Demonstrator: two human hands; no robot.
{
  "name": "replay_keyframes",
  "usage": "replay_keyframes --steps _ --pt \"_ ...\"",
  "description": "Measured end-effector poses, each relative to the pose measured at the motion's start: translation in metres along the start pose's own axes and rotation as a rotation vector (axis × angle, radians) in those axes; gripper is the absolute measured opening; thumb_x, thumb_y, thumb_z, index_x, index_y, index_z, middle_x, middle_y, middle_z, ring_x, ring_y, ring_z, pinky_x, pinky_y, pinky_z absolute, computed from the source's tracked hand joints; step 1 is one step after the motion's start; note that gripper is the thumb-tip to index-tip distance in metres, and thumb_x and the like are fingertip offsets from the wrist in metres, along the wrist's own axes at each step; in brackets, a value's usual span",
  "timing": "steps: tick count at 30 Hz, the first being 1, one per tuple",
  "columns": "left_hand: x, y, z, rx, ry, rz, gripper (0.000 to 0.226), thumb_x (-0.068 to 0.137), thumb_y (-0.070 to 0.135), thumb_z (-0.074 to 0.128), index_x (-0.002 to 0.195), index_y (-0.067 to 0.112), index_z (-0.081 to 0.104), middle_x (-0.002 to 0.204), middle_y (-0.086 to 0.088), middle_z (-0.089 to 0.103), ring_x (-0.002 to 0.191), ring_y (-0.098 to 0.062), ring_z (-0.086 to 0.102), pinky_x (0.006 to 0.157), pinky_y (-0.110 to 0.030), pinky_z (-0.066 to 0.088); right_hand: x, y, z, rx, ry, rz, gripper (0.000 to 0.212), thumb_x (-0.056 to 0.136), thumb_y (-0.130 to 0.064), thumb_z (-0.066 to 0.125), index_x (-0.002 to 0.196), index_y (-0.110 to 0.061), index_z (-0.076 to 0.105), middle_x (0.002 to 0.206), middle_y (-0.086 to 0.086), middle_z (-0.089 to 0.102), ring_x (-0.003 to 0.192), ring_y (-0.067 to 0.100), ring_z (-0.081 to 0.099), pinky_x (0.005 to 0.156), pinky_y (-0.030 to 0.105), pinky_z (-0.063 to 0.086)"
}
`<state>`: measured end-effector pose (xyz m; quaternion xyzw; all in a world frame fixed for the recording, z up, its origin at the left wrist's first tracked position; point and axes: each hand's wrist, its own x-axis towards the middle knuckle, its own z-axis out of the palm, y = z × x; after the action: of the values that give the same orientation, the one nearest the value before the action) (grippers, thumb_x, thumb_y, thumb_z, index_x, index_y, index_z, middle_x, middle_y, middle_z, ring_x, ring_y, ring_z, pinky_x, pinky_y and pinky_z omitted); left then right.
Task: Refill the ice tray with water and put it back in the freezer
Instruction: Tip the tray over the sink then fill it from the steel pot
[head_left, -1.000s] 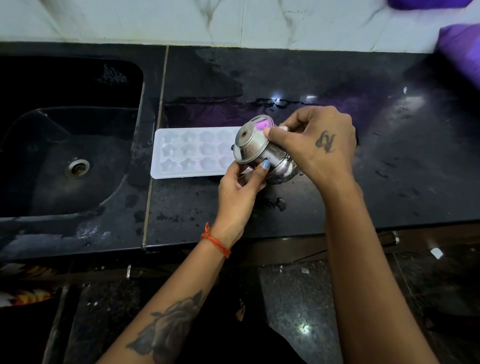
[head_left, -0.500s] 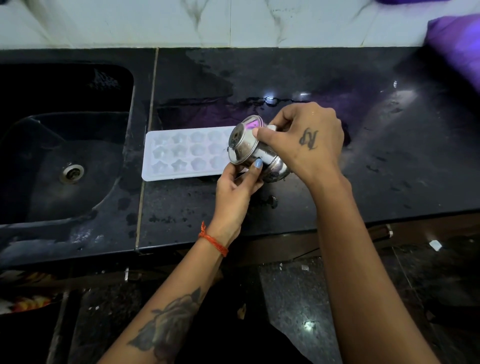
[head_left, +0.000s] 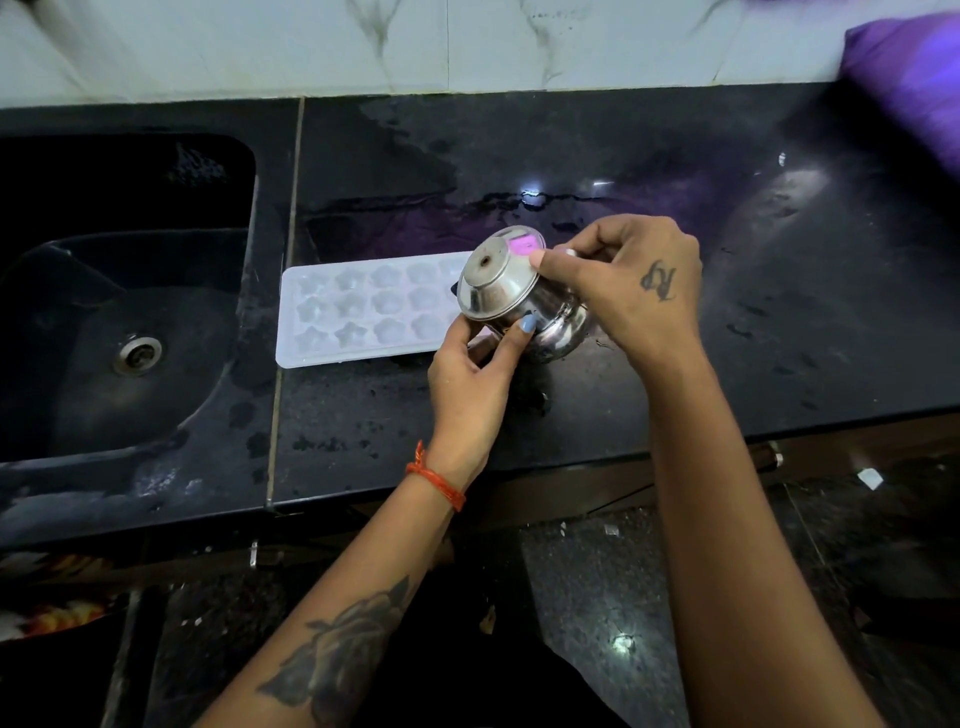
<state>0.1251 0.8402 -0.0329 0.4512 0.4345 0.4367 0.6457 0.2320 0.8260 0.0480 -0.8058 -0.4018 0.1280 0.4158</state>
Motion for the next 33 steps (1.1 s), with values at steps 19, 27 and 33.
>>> replay_keyframes --steps 19,27,33 --pt "-0.004 -0.005 0.013 -0.148 -0.158 -0.144 0.035 0.093 0.013 0.053 0.124 -0.001 0.051 0.106 -0.002 0.063 0.089 -0.004 0.065 0.092 -0.031 0.053 0.0 -0.006 -0.009 -0.33 0.005 -0.115 0.025 0.076 -0.046 0.066 0.077 -0.022 0.071 0.074 -0.005 0.069 0.076 0.018 0.064 0.064 0.026 0.042" --pt "-0.003 -0.005 0.016 -0.156 -0.147 -0.146 0.036 0.093 0.013 0.053 0.126 -0.001 0.05 0.11 -0.005 0.062 0.097 -0.011 0.064 0.093 -0.033 0.052 0.002 -0.005 -0.008 -0.332 0.001 -0.13 0.023 0.075 -0.044 0.067 0.078 -0.022 0.071 0.076 -0.005 0.069 0.079 0.019 0.064 0.067 0.028 0.045" --pt "-0.002 -0.007 0.02 -0.081 -0.085 -0.098 0.03 0.089 0.017 0.06 0.117 0.007 0.057 0.106 -0.002 0.067 0.103 -0.017 0.065 0.09 -0.035 0.054 0.005 0.003 -0.011 -0.223 0.006 -0.058 0.022 0.073 -0.045 0.07 0.072 -0.023 0.07 0.067 -0.008 0.065 0.074 0.014 0.064 0.067 0.027 0.047"
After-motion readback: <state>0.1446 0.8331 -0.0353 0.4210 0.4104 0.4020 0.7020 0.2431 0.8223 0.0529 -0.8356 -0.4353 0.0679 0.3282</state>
